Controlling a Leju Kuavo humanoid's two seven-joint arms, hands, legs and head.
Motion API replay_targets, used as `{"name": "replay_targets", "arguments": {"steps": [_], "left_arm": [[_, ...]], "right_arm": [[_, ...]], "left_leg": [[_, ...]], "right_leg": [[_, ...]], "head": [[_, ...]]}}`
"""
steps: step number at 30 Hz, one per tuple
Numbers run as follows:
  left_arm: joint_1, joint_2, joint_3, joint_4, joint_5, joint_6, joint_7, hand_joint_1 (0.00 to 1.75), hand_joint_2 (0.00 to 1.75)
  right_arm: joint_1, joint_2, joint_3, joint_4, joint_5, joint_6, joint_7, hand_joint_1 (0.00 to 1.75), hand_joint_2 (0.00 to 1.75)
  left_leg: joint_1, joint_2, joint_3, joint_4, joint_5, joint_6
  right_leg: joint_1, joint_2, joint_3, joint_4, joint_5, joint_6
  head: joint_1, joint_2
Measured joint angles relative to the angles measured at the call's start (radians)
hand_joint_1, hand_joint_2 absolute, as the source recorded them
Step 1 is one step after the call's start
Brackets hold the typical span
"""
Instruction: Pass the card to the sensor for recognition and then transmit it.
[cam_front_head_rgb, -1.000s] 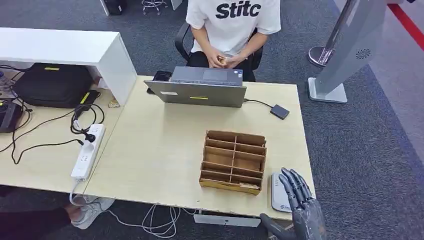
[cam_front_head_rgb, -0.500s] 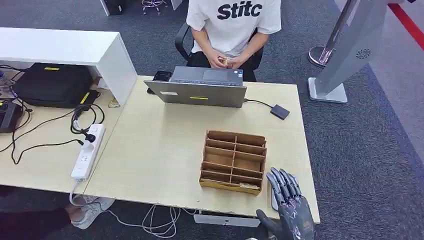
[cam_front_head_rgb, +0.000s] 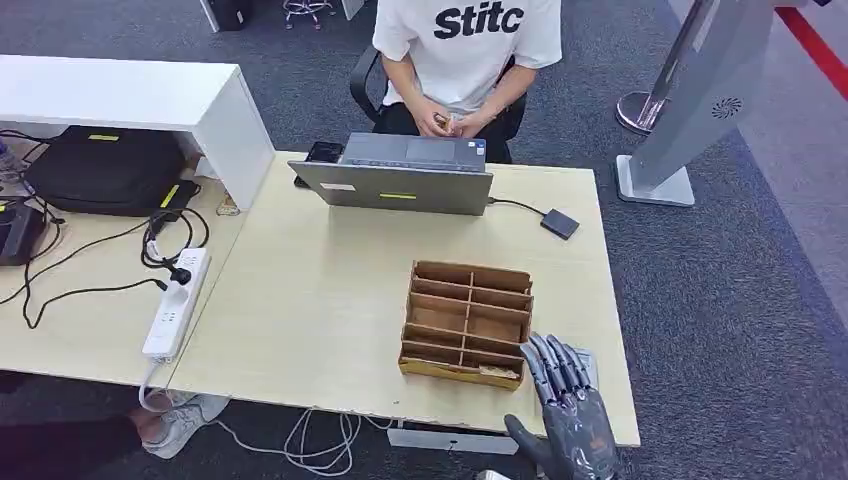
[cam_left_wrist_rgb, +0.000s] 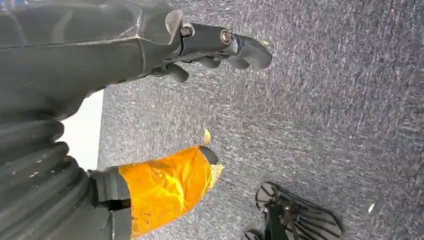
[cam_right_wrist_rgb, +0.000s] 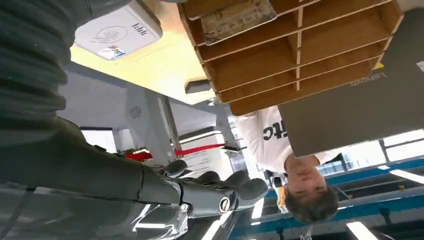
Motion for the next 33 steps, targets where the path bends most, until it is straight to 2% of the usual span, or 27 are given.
{"name": "replay_targets", "arguments": {"steps": [7, 11, 15, 23, 33], "left_arm": [[-0.001, 0.000, 0.000, 0.000, -0.005, 0.000, 0.001, 0.00, 1.75], [-0.007, 0.001, 0.000, 0.000, -0.019, -0.003, 0.001, 0.00, 1.75], [-0.015, 0.006, 0.000, 0.000, -0.036, -0.005, 0.001, 0.00, 1.75], [-0.016, 0.009, -0.001, 0.000, -0.039, -0.006, 0.001, 0.00, 1.75], [-0.016, 0.010, -0.001, 0.000, -0.048, -0.006, 0.001, 0.00, 1.75]], "right_arm": [[-0.012, 0.014, 0.000, 0.019, 0.024, 0.000, 0.017, 0.00, 1.75], [-0.078, 0.027, 0.025, 0.089, 0.082, 0.000, 0.096, 0.00, 1.75], [-0.185, 0.050, 0.108, 0.220, 0.090, 0.003, 0.144, 0.00, 1.75], [-0.234, 0.064, 0.155, 0.296, 0.062, 0.002, 0.158, 0.00, 1.75], [-0.240, 0.063, 0.184, 0.315, 0.058, -0.001, 0.200, 0.00, 1.75]], "left_leg": [[0.000, 0.000, 0.000, 0.000, 0.000, 0.000], [0.000, 0.001, 0.000, 0.000, 0.001, -0.001], [0.000, 0.001, 0.000, 0.000, 0.001, 0.000], [0.000, 0.001, 0.000, 0.000, 0.001, 0.000], [0.000, 0.000, 0.000, 0.000, 0.001, 0.000]], "right_leg": [[0.000, 0.000, 0.000, 0.000, 0.000, 0.000], [0.000, 0.001, 0.000, 0.000, 0.000, 0.000], [0.000, 0.000, 0.001, 0.000, 0.001, 0.000], [0.000, 0.000, 0.001, 0.000, 0.001, 0.000], [0.000, 0.000, 0.000, 0.000, 0.001, 0.000]], "head": [[0.000, 0.000], [0.000, 0.000], [0.000, 0.000], [0.000, 0.000], [0.000, 0.000]]}}
